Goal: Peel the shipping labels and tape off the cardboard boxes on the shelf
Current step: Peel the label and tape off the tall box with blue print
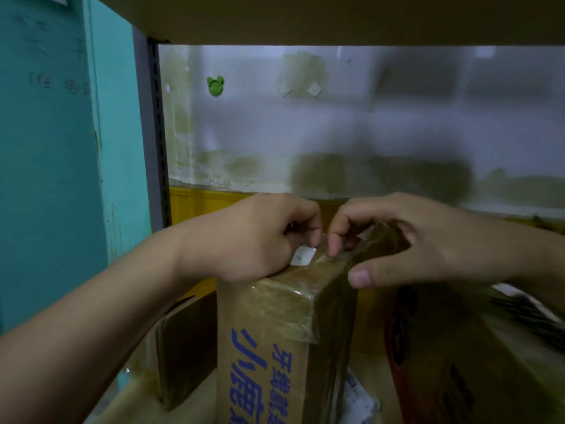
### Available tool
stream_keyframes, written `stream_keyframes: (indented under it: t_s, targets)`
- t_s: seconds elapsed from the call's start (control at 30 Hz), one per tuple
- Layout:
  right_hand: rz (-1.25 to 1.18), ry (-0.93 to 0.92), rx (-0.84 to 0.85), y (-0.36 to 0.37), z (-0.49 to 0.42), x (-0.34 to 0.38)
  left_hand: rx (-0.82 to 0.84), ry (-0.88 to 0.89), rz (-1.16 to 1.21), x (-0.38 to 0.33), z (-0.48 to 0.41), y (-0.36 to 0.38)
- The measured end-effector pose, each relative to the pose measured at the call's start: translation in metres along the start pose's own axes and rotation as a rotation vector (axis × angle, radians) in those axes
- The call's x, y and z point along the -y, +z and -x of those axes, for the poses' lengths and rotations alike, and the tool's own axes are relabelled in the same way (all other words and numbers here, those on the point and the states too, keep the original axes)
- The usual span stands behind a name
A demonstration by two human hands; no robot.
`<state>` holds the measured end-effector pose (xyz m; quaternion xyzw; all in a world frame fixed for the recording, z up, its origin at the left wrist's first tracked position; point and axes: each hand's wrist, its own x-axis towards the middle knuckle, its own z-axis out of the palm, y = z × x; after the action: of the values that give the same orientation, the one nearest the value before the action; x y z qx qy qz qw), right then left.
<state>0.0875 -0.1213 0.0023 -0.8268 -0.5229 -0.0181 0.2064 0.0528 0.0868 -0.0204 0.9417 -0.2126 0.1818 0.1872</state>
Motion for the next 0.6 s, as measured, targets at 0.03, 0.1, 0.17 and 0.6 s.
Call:
stream_keyframes:
  t_s: [0.03,0.1,0.17,0.6]
  targets:
    - [-0.071,0.002,0.007,-0.001,0.002,0.001,0.000,0.000,-0.005,0.000,0.000,0.000]
    - [-0.213,0.016,-0.013,-0.002,0.003,0.004,-0.002,0.004,-0.003,-0.001,0.001,0.001]
    - [-0.233,0.066,-0.110,0.001,0.000,0.003,0.007,0.018,-0.010,-0.001,0.000,0.001]
    - [0.079,0.182,-0.249,0.023,-0.013,0.001,0.091,0.014,0.139,0.002,-0.001,0.000]
